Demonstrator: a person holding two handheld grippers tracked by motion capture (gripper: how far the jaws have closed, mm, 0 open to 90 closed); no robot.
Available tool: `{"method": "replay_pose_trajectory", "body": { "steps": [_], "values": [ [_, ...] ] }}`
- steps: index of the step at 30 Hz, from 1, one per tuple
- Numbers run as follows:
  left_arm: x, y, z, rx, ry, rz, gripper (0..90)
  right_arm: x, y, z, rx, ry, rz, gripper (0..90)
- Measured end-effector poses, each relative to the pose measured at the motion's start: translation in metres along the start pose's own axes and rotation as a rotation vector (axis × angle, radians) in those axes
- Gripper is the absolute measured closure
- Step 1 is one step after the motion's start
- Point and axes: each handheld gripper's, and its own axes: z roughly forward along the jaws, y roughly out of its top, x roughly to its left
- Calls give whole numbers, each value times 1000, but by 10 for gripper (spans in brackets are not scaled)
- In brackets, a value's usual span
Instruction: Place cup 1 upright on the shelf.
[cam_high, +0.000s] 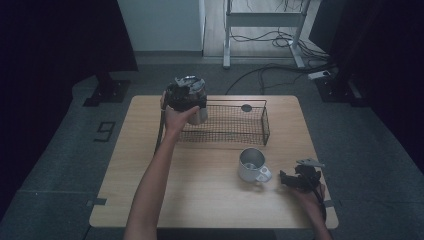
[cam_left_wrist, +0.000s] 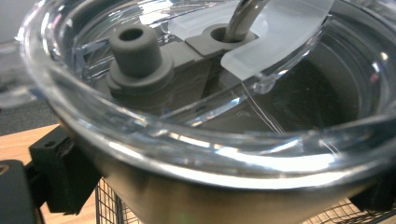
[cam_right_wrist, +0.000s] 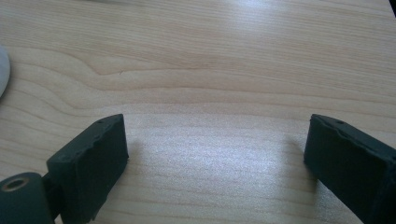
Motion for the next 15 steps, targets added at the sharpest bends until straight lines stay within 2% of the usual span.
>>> {"method": "replay_pose_trajectory", "body": {
  "steps": [4,15],
  "values": [
    [-1,-6,6,-2,14,-5,42,0,0,0,0,0,-1,61],
    [-2,-16,19,28,7,-9,42,0,0,0,-2,2,-3,65]
  ]
}}
